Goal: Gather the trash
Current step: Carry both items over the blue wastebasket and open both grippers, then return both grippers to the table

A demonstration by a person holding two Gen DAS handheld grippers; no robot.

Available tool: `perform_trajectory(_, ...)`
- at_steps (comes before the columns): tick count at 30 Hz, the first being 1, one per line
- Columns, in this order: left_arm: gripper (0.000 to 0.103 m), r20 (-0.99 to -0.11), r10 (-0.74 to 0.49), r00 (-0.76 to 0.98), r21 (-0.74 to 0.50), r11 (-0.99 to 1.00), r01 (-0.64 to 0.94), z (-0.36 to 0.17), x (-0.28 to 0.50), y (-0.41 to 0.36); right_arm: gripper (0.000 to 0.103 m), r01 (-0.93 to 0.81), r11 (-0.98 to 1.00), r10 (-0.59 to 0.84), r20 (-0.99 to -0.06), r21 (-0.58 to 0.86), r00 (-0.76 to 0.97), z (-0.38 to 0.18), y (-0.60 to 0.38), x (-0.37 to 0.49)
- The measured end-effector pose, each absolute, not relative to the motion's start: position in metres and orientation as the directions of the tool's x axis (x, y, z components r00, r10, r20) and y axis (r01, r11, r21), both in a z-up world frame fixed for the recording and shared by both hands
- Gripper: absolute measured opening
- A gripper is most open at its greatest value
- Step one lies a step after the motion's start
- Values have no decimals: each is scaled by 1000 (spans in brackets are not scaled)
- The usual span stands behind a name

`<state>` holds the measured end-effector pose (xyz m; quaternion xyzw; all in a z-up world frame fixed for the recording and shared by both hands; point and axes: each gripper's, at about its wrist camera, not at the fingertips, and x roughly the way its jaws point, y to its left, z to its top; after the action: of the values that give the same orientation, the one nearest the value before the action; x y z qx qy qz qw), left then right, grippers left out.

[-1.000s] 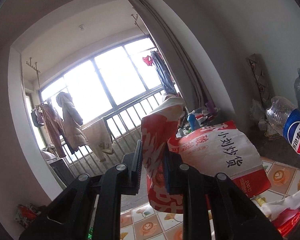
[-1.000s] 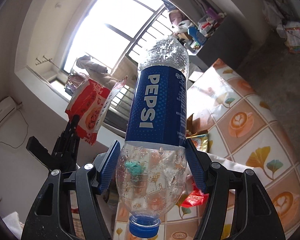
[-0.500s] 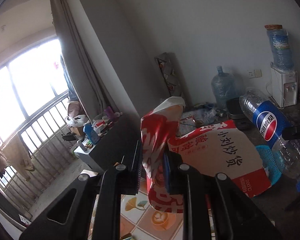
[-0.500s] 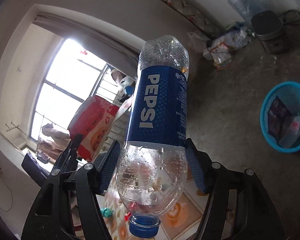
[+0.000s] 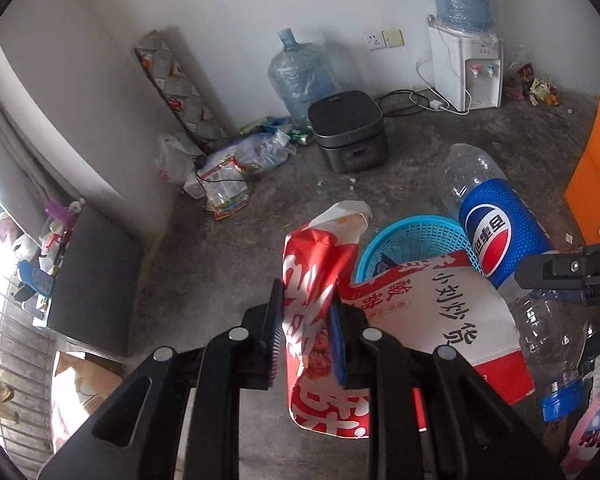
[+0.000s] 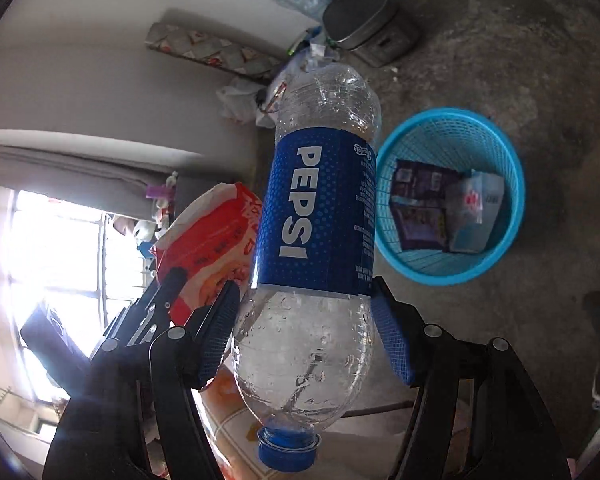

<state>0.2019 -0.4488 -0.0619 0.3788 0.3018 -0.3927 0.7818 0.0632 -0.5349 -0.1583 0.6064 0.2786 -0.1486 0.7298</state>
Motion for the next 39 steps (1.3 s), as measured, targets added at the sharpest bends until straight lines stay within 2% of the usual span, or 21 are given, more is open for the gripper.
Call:
perform_trajectory(3,26,-827,-389,406,255,384,887,-89,215,-476,68,583,165,111,-603,795,790,-180,-559,63)
perform_trajectory(4,38,-843,-390,370,211,394,895,-98,220,-486,70,589,150,106,-605,794,789,-189,-567,63)
perform_trajectory(5,55,-854,-386,349,181,407,895,-108,224,-494,70,599,126,96,-611,791,786,-198,-574,60)
perform_trajectory(6,57,-865,-386,321,146,417,897,-117,228,-499,70,603,106,99,-612,791,785,-208,-579,58)
perform_trajectory(11,57,-888,-407,216,7,458,889,-134,229,-502,70,621,66,102,-624,781,775,-225,-581,45)
perform_trajectory(19,58,-853,-458,250,-25,516,856,-99,232,-474,70,609,115,99,-619,785,779,-213,-575,54)
perform_trajectory(24,60,-795,-534,288,-48,529,847,-49,232,-440,70,614,210,82,-639,761,765,-190,-563,65)
perform_trajectory(29,72,-703,-629,332,-94,544,834,11,225,-385,70,596,430,5,-662,678,749,-137,-530,90)
perform_trajectory(33,80,-613,-689,386,-117,563,819,55,213,-328,72,532,620,-72,-634,577,770,-85,-486,107)
perform_trajectory(36,87,-551,-714,433,-129,585,801,81,201,-279,80,456,740,-127,-564,494,816,-46,-448,110)
perform_trajectory(39,92,-486,-719,497,-149,629,763,101,191,-223,95,394,827,-182,-472,401,863,-14,-410,107)
